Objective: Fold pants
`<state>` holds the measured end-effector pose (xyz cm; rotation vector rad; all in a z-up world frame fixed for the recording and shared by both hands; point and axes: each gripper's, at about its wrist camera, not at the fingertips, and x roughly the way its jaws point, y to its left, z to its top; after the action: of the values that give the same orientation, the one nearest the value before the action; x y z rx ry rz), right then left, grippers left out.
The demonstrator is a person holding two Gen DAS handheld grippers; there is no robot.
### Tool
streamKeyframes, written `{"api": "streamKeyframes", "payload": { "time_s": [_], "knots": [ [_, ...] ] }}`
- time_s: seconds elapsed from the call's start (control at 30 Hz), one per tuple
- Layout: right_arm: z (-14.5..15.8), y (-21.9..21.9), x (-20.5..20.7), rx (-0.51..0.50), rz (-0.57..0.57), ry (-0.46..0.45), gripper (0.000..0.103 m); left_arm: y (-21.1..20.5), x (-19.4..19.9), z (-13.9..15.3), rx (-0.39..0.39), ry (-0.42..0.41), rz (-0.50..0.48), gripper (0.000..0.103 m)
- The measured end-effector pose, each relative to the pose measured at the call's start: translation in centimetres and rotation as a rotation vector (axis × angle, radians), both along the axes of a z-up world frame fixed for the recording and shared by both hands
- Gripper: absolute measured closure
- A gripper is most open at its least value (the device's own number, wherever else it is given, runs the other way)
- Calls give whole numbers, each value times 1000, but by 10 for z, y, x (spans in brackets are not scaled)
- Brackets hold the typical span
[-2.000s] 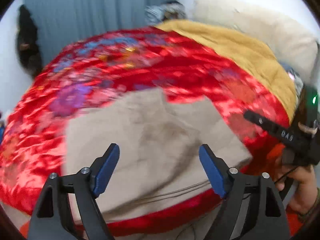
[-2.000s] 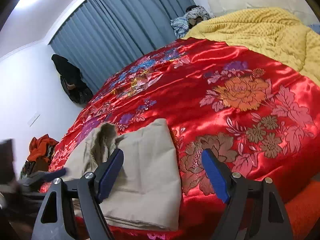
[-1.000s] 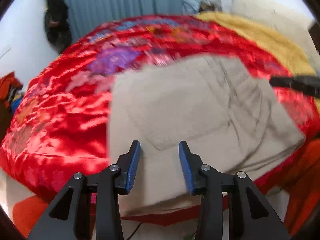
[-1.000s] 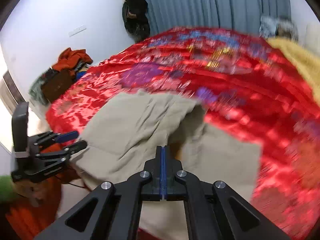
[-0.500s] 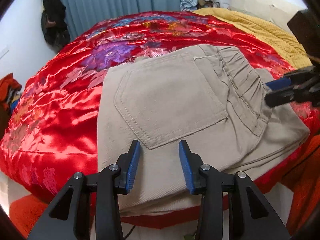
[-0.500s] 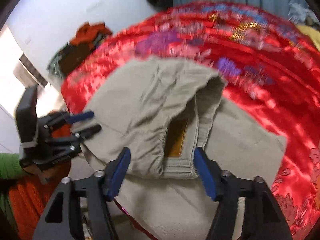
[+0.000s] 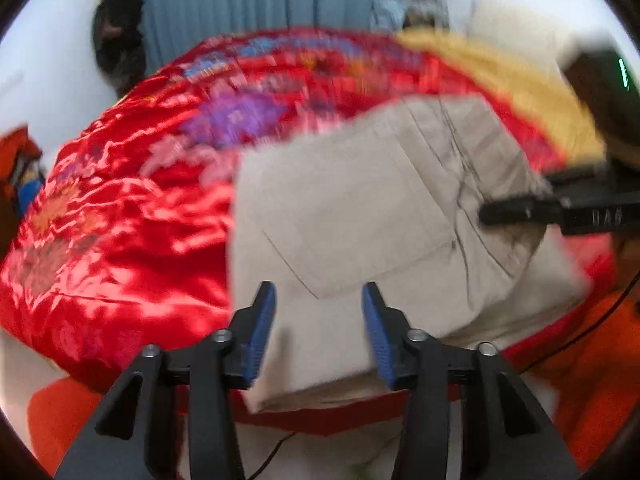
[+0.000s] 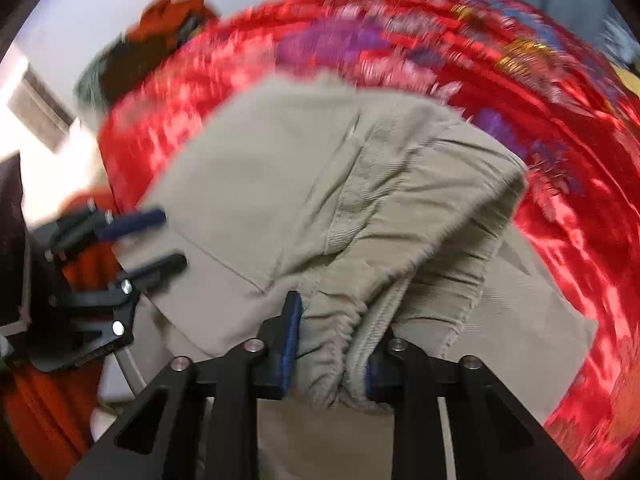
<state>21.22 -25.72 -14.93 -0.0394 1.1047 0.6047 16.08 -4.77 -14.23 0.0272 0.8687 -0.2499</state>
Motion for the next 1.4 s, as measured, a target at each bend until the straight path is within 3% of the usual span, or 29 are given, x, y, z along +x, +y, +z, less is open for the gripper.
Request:
{"api": "streamKeyframes", "payload": {
  "time_s": [0.07, 0.17, 0.23, 0.33, 0.43, 0.5, 0.57, 0.63, 0.77, 0.83, 0.87, 1.0, 1.13, 1.23, 1.33, 1.4],
  "knots": [
    [27, -17, -11, 90, -21, -36, 82, 21, -6, 29, -59, -74, 52, 29],
    [56, -46, -28, 179, -70, -57, 82, 36, -8, 50, -100, -113, 81, 29],
    [55, -69, -39, 203, -118, -33, 82, 39, -7, 51, -109, -113, 89, 29],
    [28, -100, -46, 188, -199, 36, 81, 23, -5, 34, -73, -73, 66, 32],
    [-27, -126, -53, 101, -283, 115, 81, -10, -7, 8, -6, -27, -27, 47],
    [-53, -141, -58, 138, -328, 146, 82, -38, -4, -20, 125, 15, -96, 70],
    [-62, -148, -61, 185, -364, 130, 82, -54, 1, -46, 217, 62, -132, 86],
    [-64, -149, -64, 220, -385, 117, 80, -61, 4, -65, 272, 73, -140, 86],
    [-47, -156, -65, 235, -371, 123, 72, -61, 2, -58, 277, 55, -138, 89],
    [-29, -159, -70, 101, -403, 44, 57, -60, 2, -60, 273, 56, -133, 89],
    [-20, -161, -72, 49, -414, 1, 54, -59, 2, -61, 271, 56, -131, 89],
    [14, -170, -72, 72, -467, -101, 54, -63, 2, -61, 288, 55, -127, 89],
    [31, -137, -75, 140, -373, -187, 54, -65, 2, -61, 294, 59, -123, 89],
    [21, -115, -80, 146, -305, -225, 54, -65, 2, -61, 292, 58, -120, 89],
    [-21, -108, -75, 27, -336, -129, 55, -64, 2, -61, 283, 58, -125, 89],
    [-51, -116, -74, 3, -371, -77, 62, -64, 2, -61, 281, 57, -127, 89]
  ]
}}
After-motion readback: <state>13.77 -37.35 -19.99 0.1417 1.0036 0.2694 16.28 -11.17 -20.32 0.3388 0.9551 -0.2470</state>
